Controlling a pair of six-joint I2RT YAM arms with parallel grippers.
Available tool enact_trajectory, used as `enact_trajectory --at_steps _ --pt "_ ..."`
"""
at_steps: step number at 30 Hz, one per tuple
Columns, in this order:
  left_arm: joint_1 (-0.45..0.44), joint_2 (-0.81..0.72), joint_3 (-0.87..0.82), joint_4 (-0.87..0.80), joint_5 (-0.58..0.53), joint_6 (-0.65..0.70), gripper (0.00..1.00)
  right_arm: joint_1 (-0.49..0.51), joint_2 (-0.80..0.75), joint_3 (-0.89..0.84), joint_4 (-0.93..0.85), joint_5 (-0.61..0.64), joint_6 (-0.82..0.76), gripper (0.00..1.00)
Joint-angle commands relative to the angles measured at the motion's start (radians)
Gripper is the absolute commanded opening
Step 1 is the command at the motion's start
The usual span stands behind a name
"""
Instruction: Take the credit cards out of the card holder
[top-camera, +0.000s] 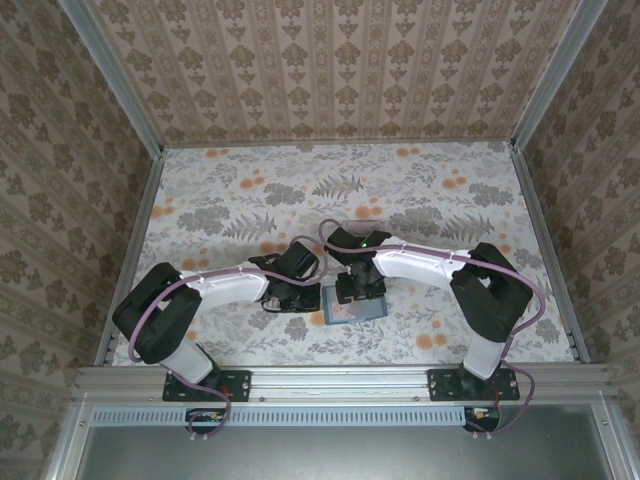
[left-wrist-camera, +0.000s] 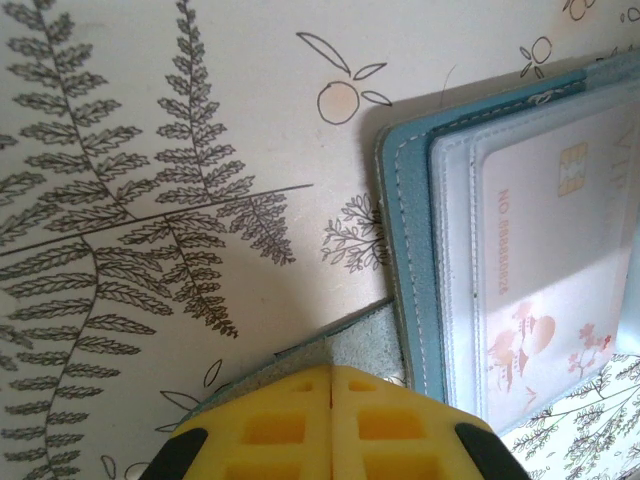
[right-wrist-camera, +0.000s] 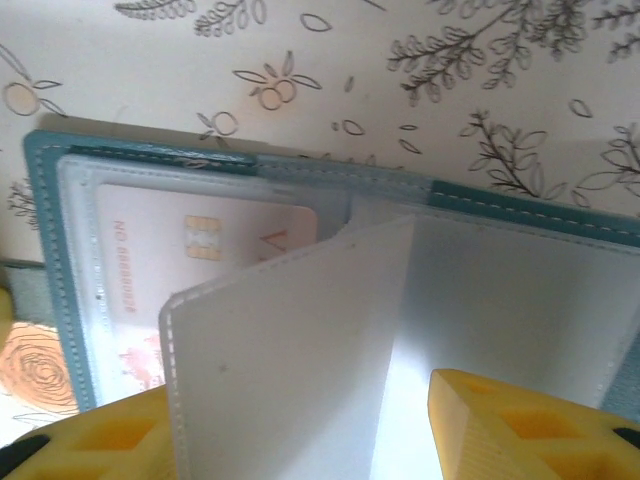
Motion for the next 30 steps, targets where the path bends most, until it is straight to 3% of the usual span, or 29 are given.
enact_trajectory --at_steps 1,9,20,30 --pt "0.001 -0.003 0.005 -0.072 -0.009 0.013 0.07 0.019 -0.02 0.021 -0.062 0.066 -0.008 0.55" --pt "0.003 0.0 0.015 -0.083 -0.011 0.018 0.07 0.019 -0.074 0.008 -0.077 0.066 -0.003 0.42" --pt "0.003 0.015 0.039 -0.103 -0.011 0.029 0.07 0.018 -0.117 -0.02 -0.086 0.087 -0.005 0.14" --pt "0.005 0.03 0.046 -0.11 -0.017 0.034 0.07 0.001 -0.115 -0.064 -0.097 0.163 -0.013 0.08"
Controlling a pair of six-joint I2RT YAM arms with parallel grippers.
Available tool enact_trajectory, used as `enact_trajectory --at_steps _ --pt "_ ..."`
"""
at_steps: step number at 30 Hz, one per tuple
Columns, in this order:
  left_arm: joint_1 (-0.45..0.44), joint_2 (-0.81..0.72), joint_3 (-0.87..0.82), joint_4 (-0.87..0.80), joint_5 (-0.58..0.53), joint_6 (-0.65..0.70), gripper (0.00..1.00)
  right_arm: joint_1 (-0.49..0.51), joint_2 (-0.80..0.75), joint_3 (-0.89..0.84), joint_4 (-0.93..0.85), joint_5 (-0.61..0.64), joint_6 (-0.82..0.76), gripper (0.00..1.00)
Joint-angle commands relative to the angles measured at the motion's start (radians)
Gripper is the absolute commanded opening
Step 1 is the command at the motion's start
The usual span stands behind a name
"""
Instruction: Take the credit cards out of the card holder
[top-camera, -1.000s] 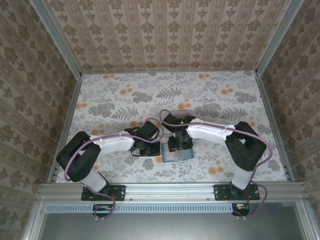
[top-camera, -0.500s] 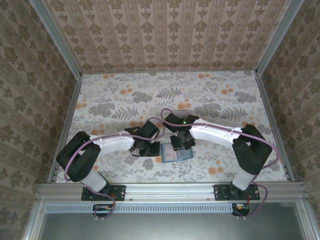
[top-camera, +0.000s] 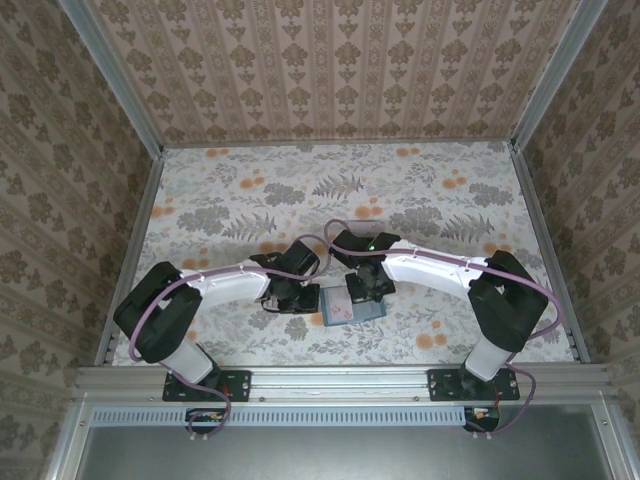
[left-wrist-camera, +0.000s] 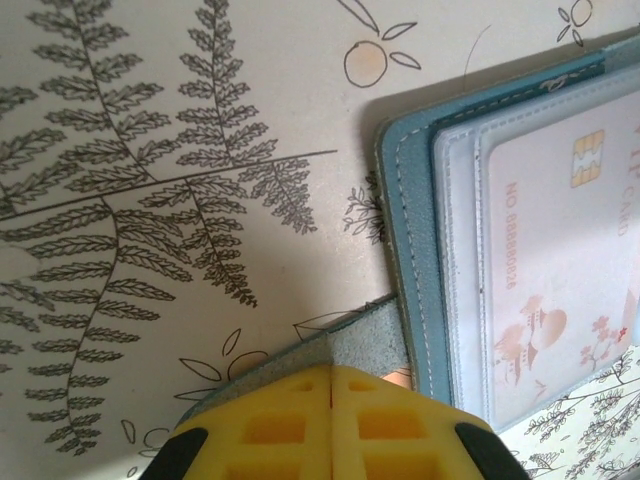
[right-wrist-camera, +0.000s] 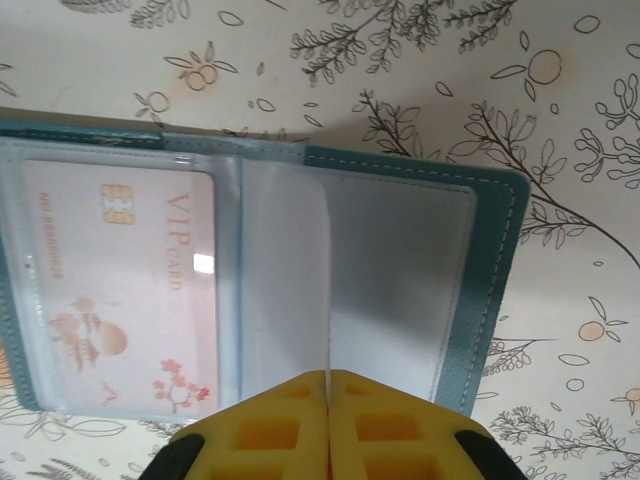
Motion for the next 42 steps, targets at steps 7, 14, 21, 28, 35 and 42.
enact_trajectory --at_steps 7,14,21,28,35,42 --pt "0.006 0.029 0.037 -0.045 -0.015 0.032 0.07 -0.022 -0.022 -0.069 -0.025 0.077 0.002 0.14" --pt "0.003 0.027 0.076 -0.071 -0.018 0.042 0.07 -0.025 -0.033 -0.082 -0.049 0.115 0.012 0.27" --pt "-0.007 0.016 0.124 -0.098 -0.022 0.044 0.08 -0.029 -0.05 -0.081 -0.081 0.144 0.019 0.29" --pt "-0.03 0.014 0.172 -0.099 -0.016 0.03 0.08 -0.032 -0.095 -0.075 -0.069 0.109 0.02 0.26" --pt "-0.048 0.026 0.189 -0.059 0.004 -0.005 0.07 -0.041 -0.142 -0.085 0.003 -0.003 0.023 0.16" --pt "-0.061 0.058 0.156 0.035 0.054 -0.049 0.03 -0.065 -0.15 -0.15 0.205 -0.232 0.061 0.14"
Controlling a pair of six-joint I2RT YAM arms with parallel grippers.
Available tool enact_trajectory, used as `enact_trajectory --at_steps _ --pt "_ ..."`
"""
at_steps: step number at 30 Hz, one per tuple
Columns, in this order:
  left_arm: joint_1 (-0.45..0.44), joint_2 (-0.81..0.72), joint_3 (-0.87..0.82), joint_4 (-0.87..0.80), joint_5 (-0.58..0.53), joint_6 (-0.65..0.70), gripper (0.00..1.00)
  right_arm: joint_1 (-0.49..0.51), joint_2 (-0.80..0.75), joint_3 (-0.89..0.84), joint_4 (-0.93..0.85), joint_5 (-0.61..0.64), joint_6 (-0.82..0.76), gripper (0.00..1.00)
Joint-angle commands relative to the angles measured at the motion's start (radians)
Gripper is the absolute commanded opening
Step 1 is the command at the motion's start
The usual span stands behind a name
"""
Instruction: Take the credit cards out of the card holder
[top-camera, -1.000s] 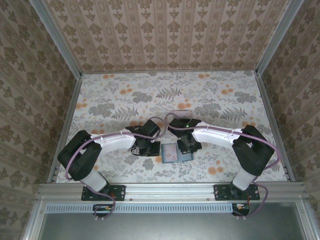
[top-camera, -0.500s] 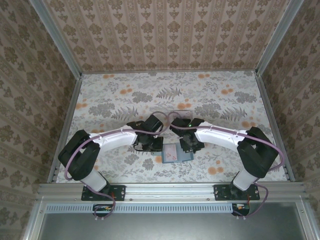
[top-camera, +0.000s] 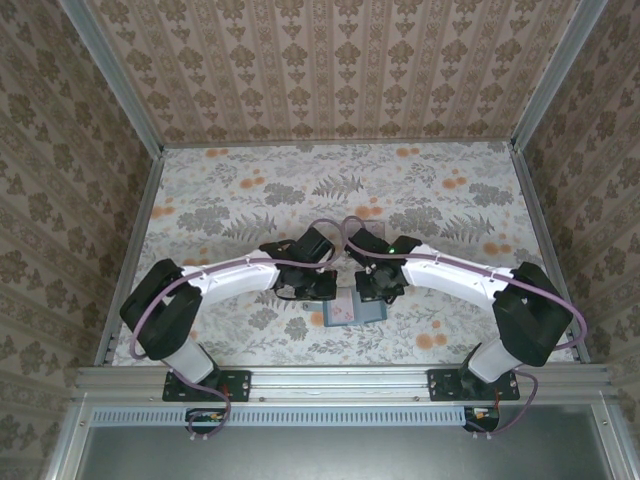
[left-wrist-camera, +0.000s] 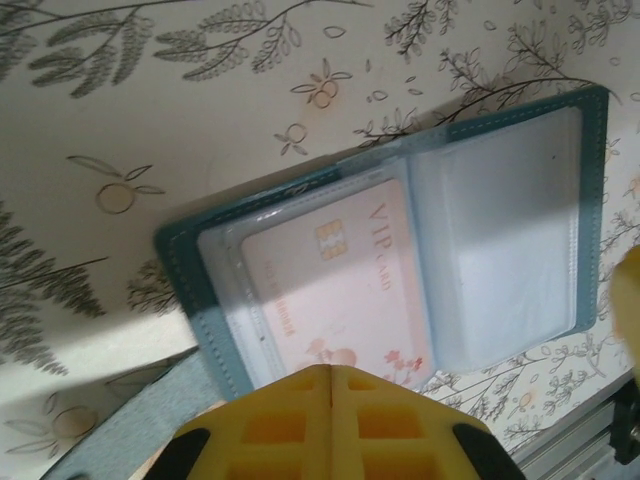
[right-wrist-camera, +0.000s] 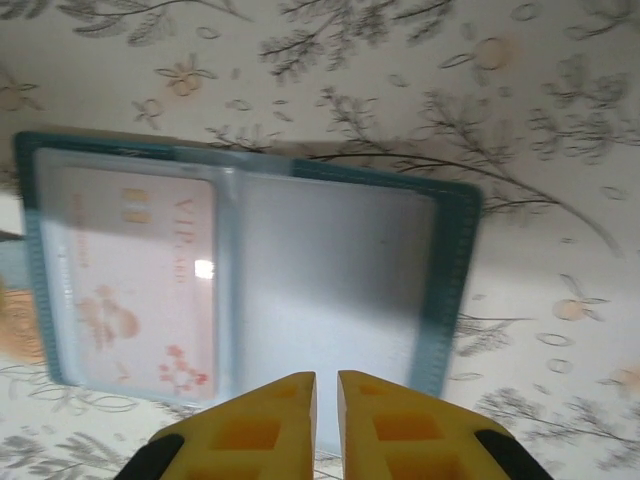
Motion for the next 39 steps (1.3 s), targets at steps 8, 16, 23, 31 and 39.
enact_trajectory --at_steps 8,16,23,31,39 --pt "-0.011 0.059 -0.043 0.106 0.065 -0.055 0.0 -0.032 0.055 -0.099 0.322 -0.315 0.105 0.12" --pt "-0.01 0.076 -0.057 0.083 0.048 -0.045 0.0 -0.053 0.085 -0.118 0.348 -0.302 0.109 0.16" --pt "-0.012 0.084 -0.057 0.068 0.039 -0.035 0.0 -0.068 0.102 -0.137 0.383 -0.328 0.109 0.18" --pt "-0.012 0.09 -0.055 0.057 0.036 -0.03 0.0 -0.073 0.119 -0.147 0.401 -0.339 0.112 0.19" --pt "-0.011 0.083 -0.045 0.03 0.024 -0.017 0.0 -0.073 0.123 -0.14 0.34 -0.28 0.097 0.27"
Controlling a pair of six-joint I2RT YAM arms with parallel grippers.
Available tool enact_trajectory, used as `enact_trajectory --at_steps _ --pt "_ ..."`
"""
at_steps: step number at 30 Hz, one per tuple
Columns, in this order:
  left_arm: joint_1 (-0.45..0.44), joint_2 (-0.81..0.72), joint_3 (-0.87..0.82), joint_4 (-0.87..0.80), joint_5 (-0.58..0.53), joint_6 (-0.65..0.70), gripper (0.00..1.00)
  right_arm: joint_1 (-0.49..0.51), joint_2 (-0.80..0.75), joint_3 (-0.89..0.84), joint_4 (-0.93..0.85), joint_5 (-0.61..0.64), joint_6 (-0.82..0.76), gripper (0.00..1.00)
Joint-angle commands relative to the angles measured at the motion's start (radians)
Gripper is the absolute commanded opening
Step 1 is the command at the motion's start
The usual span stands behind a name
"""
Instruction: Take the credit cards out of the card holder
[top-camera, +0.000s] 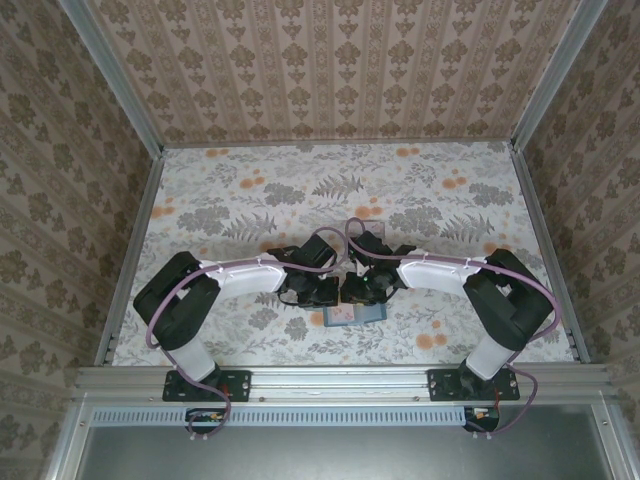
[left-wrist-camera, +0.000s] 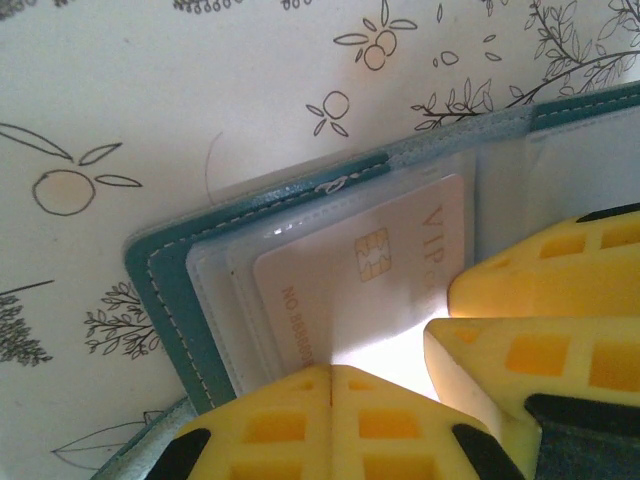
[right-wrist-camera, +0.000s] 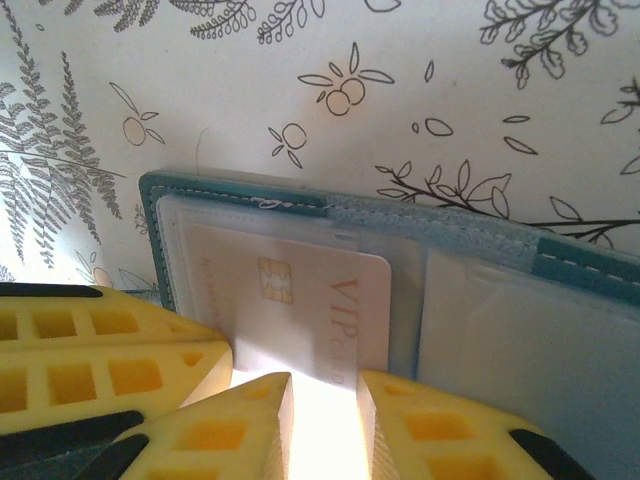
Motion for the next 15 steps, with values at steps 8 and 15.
enact_trajectory --at_steps 8,15 --pt "-0.009 0.001 0.013 -0.086 -0.029 0.032 0.0 -0.007 -0.024 0.01 -0.1 0.073 -0.014 0.3" --pt "-0.009 -0.008 0.024 -0.102 -0.035 0.034 0.0 -0.007 -0.066 0.017 -0.098 0.059 -0.011 0.31"
